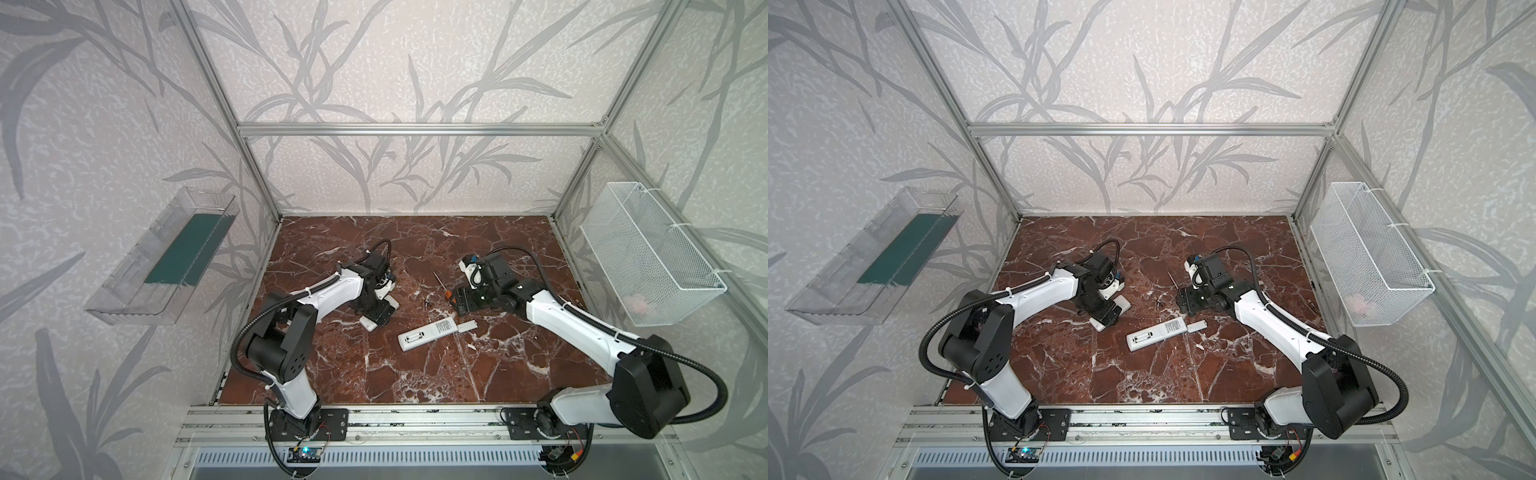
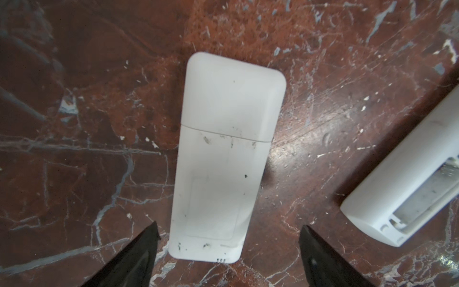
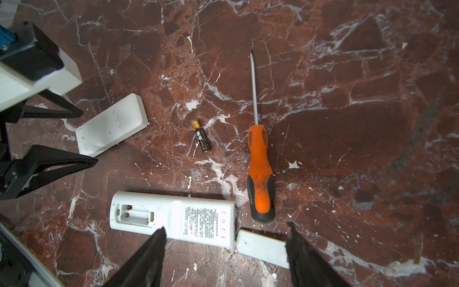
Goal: Unload the batteries from the remote control
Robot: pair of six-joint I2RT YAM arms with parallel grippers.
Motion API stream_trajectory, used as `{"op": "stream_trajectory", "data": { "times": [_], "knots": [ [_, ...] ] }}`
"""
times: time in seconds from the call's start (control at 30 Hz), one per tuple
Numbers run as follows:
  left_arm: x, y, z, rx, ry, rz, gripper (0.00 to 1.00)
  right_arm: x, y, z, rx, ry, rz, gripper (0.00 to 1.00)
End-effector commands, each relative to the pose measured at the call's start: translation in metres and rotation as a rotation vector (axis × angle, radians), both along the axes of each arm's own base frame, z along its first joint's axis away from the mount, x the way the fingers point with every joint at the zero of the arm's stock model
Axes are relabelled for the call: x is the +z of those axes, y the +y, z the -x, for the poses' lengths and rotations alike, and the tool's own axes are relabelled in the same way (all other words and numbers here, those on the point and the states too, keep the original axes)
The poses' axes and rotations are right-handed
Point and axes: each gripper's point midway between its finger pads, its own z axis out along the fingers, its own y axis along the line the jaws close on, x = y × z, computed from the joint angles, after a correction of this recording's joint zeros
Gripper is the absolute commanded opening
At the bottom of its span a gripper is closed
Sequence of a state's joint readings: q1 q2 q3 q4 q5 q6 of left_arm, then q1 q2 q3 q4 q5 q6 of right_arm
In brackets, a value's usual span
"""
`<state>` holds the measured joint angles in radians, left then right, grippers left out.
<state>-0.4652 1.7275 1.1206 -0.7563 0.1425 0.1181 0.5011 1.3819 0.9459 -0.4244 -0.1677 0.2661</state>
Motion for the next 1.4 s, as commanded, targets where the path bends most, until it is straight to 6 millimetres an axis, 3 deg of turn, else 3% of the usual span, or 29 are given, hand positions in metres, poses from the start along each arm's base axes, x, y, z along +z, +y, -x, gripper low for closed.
{"op": "stream_trajectory", "data": {
  "times": [0.0, 0.27, 0.53, 0.67, 0.77, 0.93, 1.13, 1.37],
  "knots": [
    [-0.014, 0.01, 0.012, -0.019, 0.05, -0.07, 0.89, 0.007, -0.002, 0.004, -0.004, -0.006, -0.019, 0.75],
    [-0.025, 0.019, 0.011, -0.021, 0.058, -0.132, 0.83, 0.02, -0.003, 0.004, -0.008, -0.045, -0.038, 0.75],
    [-0.031, 0.023, 0.012, -0.019, 0.09, -0.164, 0.65, 0.024, -0.006, 0.007, -0.01, -0.053, -0.046, 0.75],
    [-0.026, 0.022, 0.011, -0.028, 0.085, -0.16, 0.48, 0.029, -0.003, 0.009, 0.002, -0.052, -0.09, 0.75],
    [-0.02, 0.018, 0.009, -0.047, 0.084, -0.146, 0.38, 0.035, 0.006, 0.015, 0.044, 0.014, -0.17, 0.75],
    [-0.001, 0.007, 0.009, -0.112, 0.073, -0.084, 0.35, 0.045, 0.028, 0.028, 0.132, 0.199, -0.316, 0.77],
    [0.039, -0.026, 0.012, -0.283, -0.049, 0.091, 0.34, 0.054, 0.053, 0.03, 0.171, 0.369, -0.414, 0.92],
    [0.063, -0.05, 0.029, -0.424, -0.164, 0.178, 0.34, 0.037, 0.081, 0.031, 0.229, 0.433, -0.39, 0.92]
  ]
}}
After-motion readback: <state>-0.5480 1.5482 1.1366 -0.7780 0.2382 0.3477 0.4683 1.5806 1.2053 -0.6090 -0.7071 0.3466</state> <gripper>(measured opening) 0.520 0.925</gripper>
